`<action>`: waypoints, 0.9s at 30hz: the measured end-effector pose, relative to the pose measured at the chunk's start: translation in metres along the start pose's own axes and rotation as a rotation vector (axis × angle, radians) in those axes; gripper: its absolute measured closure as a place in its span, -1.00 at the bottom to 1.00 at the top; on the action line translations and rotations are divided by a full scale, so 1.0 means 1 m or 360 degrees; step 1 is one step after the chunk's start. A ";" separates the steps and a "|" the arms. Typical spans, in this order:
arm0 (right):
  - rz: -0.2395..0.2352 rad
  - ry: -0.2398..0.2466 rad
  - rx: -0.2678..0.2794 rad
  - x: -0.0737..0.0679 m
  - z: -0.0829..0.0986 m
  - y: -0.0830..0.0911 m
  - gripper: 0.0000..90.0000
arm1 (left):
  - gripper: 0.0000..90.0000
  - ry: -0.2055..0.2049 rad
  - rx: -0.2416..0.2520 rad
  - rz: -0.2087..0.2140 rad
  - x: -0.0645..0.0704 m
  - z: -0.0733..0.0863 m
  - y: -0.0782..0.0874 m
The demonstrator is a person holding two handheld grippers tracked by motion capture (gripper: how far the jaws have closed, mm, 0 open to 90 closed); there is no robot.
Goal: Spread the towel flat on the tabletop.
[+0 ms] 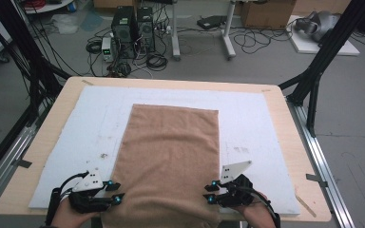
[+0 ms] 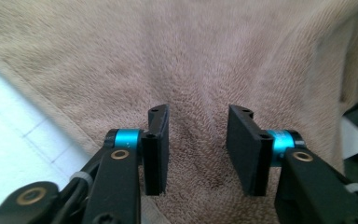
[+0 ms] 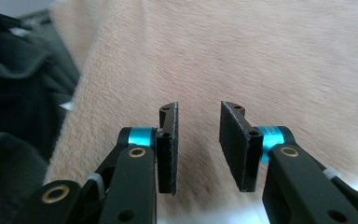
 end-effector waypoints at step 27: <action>0.0068 -0.0079 0.0047 0.003 0.004 0.009 0.41 | 0.35 0.0030 0.0112 0.0043 -0.008 -0.010 0.008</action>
Point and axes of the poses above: each handheld gripper's, and its own axes: y roughly backward along the jaws, z roughly out of its underside, x roughly to its right, the point moved 1 cm from there along -y, roughly forward along the jaws, and after that the axes turned 9 degrees about z, right-handed, at the moved point
